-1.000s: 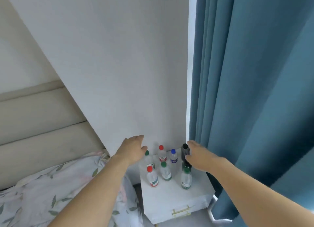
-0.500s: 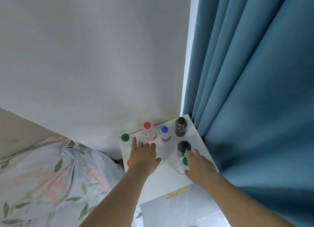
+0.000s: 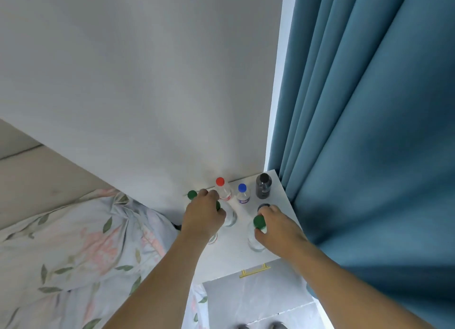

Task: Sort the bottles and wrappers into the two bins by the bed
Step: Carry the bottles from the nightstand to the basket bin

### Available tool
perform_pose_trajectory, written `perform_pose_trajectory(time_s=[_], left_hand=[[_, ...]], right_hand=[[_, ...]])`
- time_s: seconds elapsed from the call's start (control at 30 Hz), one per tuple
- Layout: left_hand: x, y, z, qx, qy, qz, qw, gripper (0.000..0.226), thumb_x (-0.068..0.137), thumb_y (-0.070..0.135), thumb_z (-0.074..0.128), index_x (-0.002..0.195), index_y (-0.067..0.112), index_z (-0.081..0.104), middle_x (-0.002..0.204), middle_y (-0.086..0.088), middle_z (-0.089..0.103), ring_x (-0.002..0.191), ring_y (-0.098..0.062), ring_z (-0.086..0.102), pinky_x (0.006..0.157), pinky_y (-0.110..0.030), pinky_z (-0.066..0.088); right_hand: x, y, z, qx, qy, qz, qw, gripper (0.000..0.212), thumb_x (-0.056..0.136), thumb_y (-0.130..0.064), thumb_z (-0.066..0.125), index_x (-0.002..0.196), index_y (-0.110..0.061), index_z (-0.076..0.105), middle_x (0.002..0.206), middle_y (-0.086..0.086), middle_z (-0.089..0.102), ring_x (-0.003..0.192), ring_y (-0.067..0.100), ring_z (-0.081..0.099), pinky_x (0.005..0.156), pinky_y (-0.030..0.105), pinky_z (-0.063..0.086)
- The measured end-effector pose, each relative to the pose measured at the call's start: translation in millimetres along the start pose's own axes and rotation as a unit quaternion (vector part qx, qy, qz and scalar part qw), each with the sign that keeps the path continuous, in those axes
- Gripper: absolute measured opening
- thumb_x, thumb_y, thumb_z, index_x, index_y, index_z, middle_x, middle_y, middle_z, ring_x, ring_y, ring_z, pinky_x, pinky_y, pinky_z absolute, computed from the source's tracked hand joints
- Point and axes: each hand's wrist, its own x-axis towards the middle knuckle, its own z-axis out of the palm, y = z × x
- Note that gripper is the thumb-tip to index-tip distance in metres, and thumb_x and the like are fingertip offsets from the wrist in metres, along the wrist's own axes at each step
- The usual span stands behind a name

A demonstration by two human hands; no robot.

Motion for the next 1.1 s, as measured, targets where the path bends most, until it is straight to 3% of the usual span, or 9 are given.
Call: perform_pose_trajectory(time_s=[0.23,0.33,0.43,0.53,0.67,0.9,1.1], left_hand=[[-96.8,10.8,-124.5,-0.194,0.199,-0.077,0.957,0.041,0.083,0.017,0.061,0.124,0.017,0.059,0.115,-0.003,0.057,0.103,-0.021,0.056,0.080,-0.025,0.037],[-129.6,6.9,-151.2,-0.241,0.288,-0.079,0.923,0.040,0.084,0.017,0.063,0.123,0.016,0.059,0.113,-0.001,0.057,0.101,-0.022,0.058,0.085,-0.028,0.043],[-161.1,-3.0,-161.6,-0.247,0.353,-0.098,0.897,0.040,0.084,0.020,0.065,0.124,0.018,0.059,0.116,0.001,0.062,0.104,-0.021,0.059,0.092,-0.034,0.048],[-198.6,-13.6,-161.8,-0.246,0.405,-0.133,0.870,0.038,0.086,0.021,0.066,0.123,0.020,0.060,0.117,0.005,0.064,0.104,-0.016,0.058,0.095,-0.033,0.046],[-258.4,-30.4,-154.2,-0.255,0.461,-0.188,0.829,0.040,0.090,0.019,0.063,0.129,0.020,0.057,0.122,0.008,0.061,0.108,-0.011,0.056,0.090,-0.020,0.040],[-394.2,-68.9,-135.8,-0.237,0.546,-0.300,0.745,0.042,0.091,0.019,0.061,0.133,0.022,0.054,0.131,0.008,0.058,0.119,-0.007,0.052,0.102,-0.034,0.045],[-544.2,-81.0,-106.7,-0.203,0.591,-0.404,0.669,0.041,0.094,0.019,0.060,0.134,0.021,0.053,0.131,0.008,0.057,0.119,-0.010,0.052,0.100,-0.023,0.039]], right_hand=[[-63.3,-65.2,-76.7,0.095,0.136,-0.098,0.981,0.028,0.087,-0.035,0.060,0.108,-0.016,0.057,0.108,-0.001,0.049,0.099,0.018,0.051,0.082,0.033,0.050],[-72.6,-85.9,-93.5,0.136,0.162,-0.143,0.967,0.028,0.089,-0.035,0.059,0.111,-0.019,0.056,0.110,-0.005,0.050,0.102,0.016,0.051,0.089,0.032,0.046],[-82.4,-108.6,-99.7,0.200,0.160,-0.192,0.948,0.026,0.092,-0.031,0.059,0.115,-0.022,0.052,0.107,-0.008,0.056,0.099,0.014,0.053,0.087,0.028,0.044],[-93.4,-134.5,-94.7,0.251,0.128,-0.249,0.927,0.026,0.093,-0.029,0.058,0.118,-0.028,0.051,0.109,-0.013,0.057,0.101,0.010,0.053,0.091,0.030,0.047],[-114.9,-176.1,-69.5,0.289,0.063,-0.302,0.906,0.034,0.094,-0.034,0.058,0.127,-0.033,0.050,0.121,-0.017,0.057,0.107,0.006,0.052,0.099,0.033,0.046],[-190.9,-255.3,-0.5,0.281,-0.076,-0.421,0.859,0.039,0.094,-0.037,0.058,0.132,-0.032,0.049,0.129,-0.018,0.054,0.121,0.001,0.049,0.106,0.026,0.039],[-301.8,-310.0,62.5,0.250,-0.184,-0.502,0.808,0.040,0.094,-0.032,0.058,0.133,-0.028,0.049,0.128,-0.014,0.056,0.121,0.003,0.048,0.107,0.028,0.039]])
